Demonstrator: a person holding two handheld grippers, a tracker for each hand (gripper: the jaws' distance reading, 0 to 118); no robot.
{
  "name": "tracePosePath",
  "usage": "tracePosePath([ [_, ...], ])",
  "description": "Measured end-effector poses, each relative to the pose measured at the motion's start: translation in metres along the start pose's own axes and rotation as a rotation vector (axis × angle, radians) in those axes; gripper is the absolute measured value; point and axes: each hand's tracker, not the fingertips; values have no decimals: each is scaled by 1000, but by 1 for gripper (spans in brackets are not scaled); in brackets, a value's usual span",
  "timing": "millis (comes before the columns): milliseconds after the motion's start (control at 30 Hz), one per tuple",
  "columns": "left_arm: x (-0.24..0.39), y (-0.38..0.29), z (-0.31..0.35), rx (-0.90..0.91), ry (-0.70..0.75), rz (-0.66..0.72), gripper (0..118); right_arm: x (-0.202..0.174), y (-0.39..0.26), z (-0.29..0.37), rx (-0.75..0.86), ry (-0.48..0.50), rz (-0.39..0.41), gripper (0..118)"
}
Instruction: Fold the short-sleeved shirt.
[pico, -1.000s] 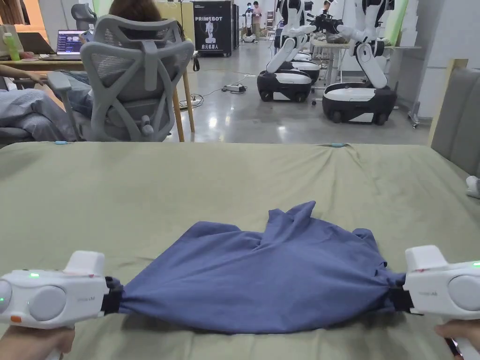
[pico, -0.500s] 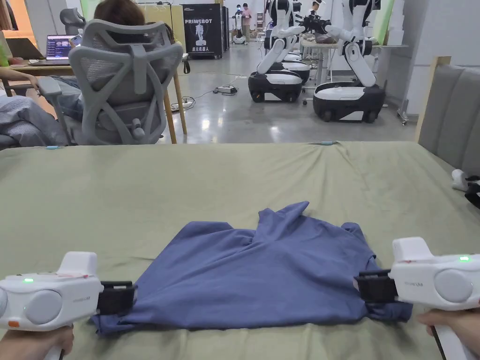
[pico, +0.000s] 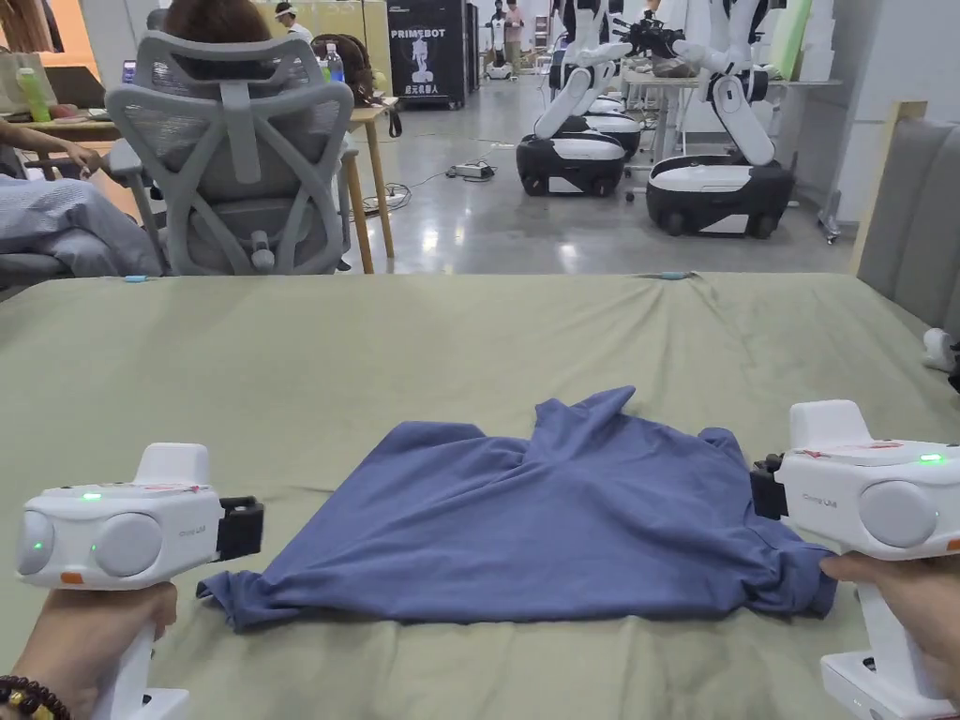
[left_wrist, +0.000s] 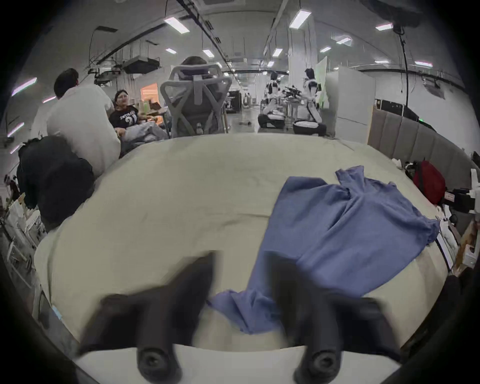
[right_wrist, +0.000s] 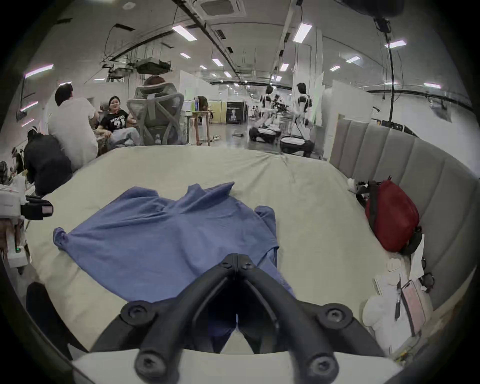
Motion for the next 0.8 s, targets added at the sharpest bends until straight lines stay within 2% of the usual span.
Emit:
tracePosePath([
  [33, -3, -4, -8, -53, -7, 8, 110, 0, -2, 1, -2, 7, -3, 0],
  [67, -5, -8, -14, -86, -6, 22, 113, 0, -1, 1, -3, 10, -3, 0],
  [100, -10, -11, -17, -61, 2, 23, 104, -1, -2, 1, -3, 9, -2, 0],
  [133, -9, -8, -23, -75, -13, 34, 100, -1, -3, 2, -4, 7, 1, 0],
  [233, -11, -14, -40, -173, 7, 27, 99, 0, -4, -1, -15, 7, 3, 0],
  [300, -11, -25, -49, -178, -1, 14, 75, 2, -6, -2, -25, 9, 1, 0],
  [333, -11, -27, -51, -188, -14, 17, 54, 0, -6, 0, -28, 5, 5, 0],
  [367, -12, -29, -51, -209, -40, 33, 24, 0, -7, 0, -30, 3, 7, 0],
  [400, -11, -31, -47, -218, -88, 75, 7, 1, -8, -1, -35, -1, 8, 0],
  [467, -8, -29, -39, -178, -155, 139, 6, 4, -10, -4, -45, 0, 10, 0],
  [500, -3, -26, -37, -164, -95, 86, 6, 4, -11, -7, -53, 1, 14, 0],
  [567, 1, -23, -34, -119, -72, 13, 7, 4, -9, -13, -65, -3, 24, 0],
  [700, -6, -3, -33, -99, -103, 75, 6, 6, 12, -34, -72, 16, 48, 0],
  [800, 1, 13, -38, -86, -94, 48, 7, 7, 45, -66, -64, 40, 82, 0],
])
